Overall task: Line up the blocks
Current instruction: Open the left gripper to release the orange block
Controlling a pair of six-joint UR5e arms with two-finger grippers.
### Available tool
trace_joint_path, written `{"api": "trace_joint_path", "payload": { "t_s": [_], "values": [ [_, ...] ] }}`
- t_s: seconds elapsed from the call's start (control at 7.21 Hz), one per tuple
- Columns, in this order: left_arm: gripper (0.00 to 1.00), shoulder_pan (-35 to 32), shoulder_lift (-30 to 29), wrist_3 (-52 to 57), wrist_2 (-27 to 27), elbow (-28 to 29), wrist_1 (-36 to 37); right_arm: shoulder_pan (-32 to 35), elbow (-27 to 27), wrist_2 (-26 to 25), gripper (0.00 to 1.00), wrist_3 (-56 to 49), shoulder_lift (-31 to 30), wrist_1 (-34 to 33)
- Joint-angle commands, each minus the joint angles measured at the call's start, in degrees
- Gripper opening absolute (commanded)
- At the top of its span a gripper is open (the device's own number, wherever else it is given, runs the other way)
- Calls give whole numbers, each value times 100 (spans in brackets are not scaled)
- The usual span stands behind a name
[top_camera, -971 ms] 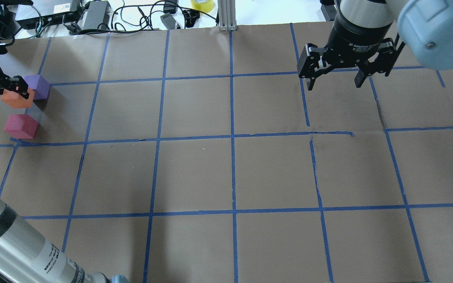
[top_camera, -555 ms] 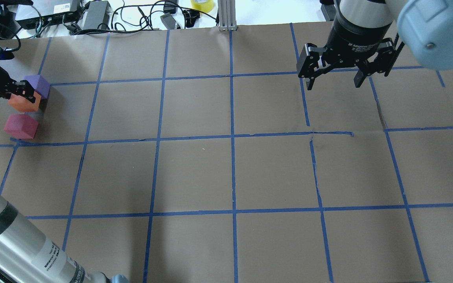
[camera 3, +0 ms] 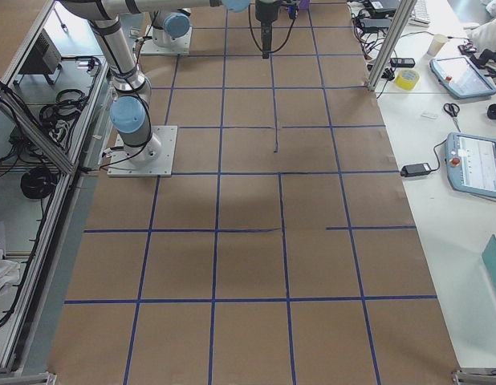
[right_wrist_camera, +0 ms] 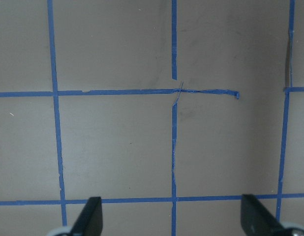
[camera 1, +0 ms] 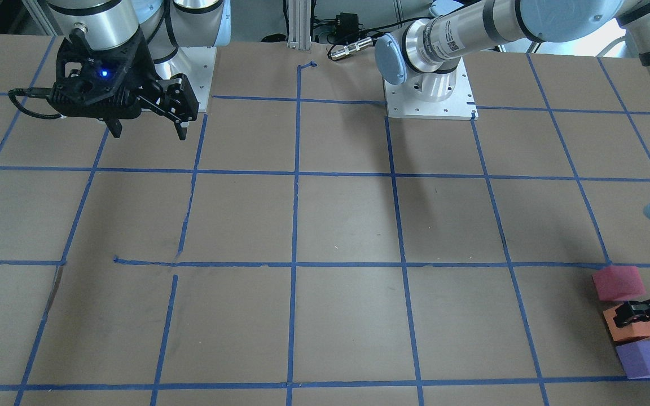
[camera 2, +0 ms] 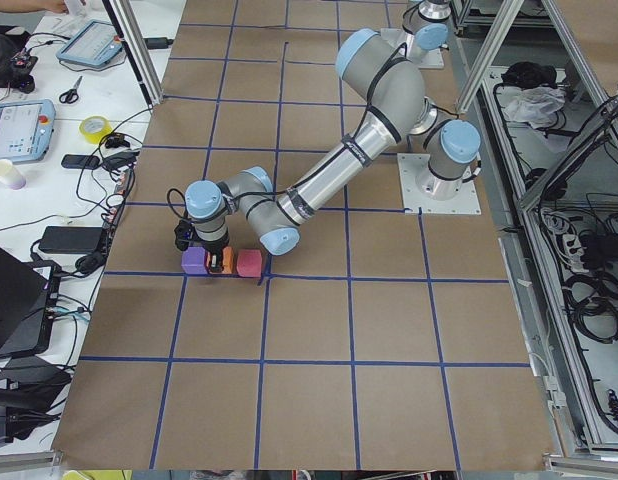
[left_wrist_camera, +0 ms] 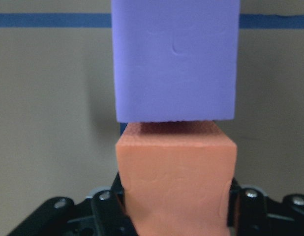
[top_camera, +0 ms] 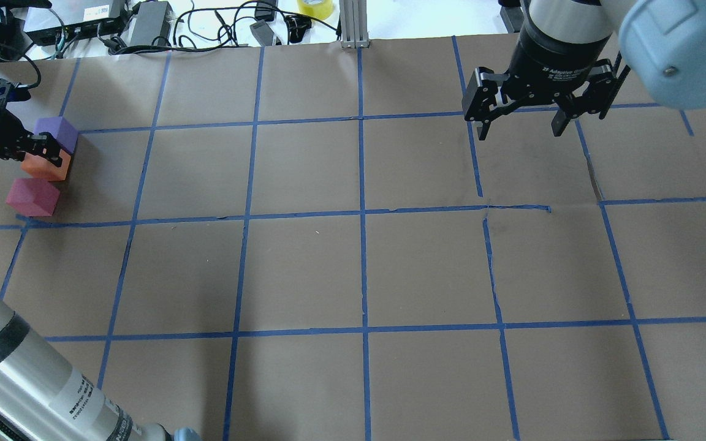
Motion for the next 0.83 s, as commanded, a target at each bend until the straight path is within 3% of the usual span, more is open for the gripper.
{"api": "trace_joint_path", "payload": {
  "t_s": [0.0, 0.69],
  "values": [
    [0, 0, -1, 24, -6, -65, 120, 0, 0, -3, 100, 0, 0, 2],
    [0, 0, 17, 252, 64, -92, 129, 0, 0, -3, 100, 0, 0, 10]
  ]
}}
